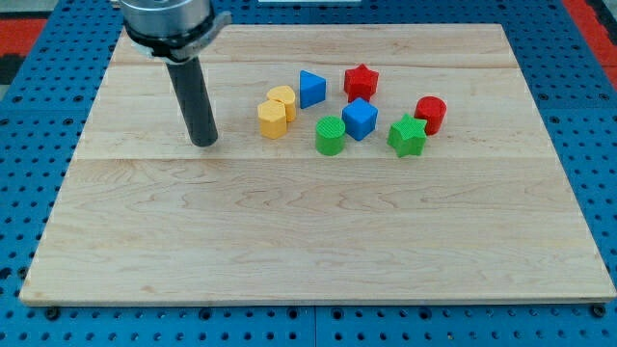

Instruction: Point your arm towards the top left

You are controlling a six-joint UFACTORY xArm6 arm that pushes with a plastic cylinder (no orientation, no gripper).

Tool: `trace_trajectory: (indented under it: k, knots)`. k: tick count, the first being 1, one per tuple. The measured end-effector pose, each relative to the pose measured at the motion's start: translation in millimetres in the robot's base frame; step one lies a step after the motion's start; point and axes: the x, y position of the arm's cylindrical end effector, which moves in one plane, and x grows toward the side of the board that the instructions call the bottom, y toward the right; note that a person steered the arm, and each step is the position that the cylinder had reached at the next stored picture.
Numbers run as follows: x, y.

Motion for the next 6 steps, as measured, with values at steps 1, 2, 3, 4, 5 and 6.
trace_trajectory:
  k: [1, 2, 3, 4, 5, 6]
  knots:
    - [-24.3, 19.0]
    - [-9.8, 53.0]
    - [10.3, 62.7]
    - [27.6, 48.7]
    - [-0.1, -20.9]
    - [-58.6, -14.9]
